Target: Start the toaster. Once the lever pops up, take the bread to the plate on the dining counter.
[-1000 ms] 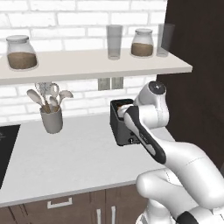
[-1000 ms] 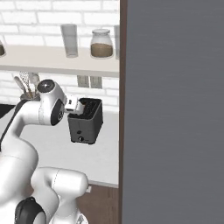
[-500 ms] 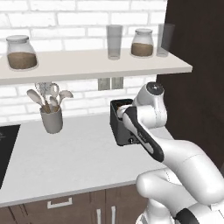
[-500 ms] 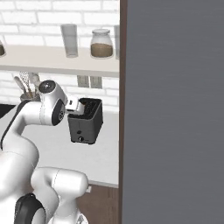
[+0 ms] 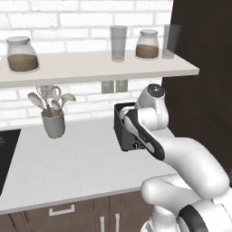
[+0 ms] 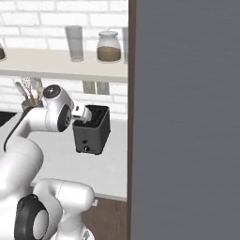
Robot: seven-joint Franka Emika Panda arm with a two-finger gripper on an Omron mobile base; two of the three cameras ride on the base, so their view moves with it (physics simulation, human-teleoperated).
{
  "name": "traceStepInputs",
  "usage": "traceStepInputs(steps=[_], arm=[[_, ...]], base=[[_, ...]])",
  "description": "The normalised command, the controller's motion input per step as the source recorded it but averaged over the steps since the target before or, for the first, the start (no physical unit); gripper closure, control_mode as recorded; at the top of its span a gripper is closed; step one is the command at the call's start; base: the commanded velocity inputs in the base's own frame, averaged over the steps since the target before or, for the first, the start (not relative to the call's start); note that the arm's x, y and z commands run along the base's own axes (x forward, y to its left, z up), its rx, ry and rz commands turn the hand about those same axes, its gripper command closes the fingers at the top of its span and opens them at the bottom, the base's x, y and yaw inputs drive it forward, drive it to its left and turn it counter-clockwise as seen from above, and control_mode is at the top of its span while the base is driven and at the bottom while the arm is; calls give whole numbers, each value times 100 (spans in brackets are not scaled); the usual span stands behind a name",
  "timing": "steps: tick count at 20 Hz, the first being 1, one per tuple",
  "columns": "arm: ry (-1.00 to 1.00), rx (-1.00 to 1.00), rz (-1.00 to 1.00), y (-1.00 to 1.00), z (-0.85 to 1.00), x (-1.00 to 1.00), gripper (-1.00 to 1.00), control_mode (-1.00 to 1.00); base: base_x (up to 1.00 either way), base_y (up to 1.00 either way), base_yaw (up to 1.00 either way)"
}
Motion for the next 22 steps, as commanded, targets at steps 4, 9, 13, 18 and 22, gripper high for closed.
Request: traceStepInputs(steps=[4, 9, 13, 18, 22], arm=[[1, -1, -6, 0, 0, 19, -100, -100], [1, -1, -3, 1, 0, 30, -100, -100], [0, 0, -1, 0, 0, 28, -100, -100], [2, 0, 0, 0, -4, 7, -100, -100], [0, 0, 0, 0, -7, 0, -100, -100]], base=[[0, 0, 0], [0, 0, 0], [0, 0, 0], [0, 0, 0], [0, 0, 0]])
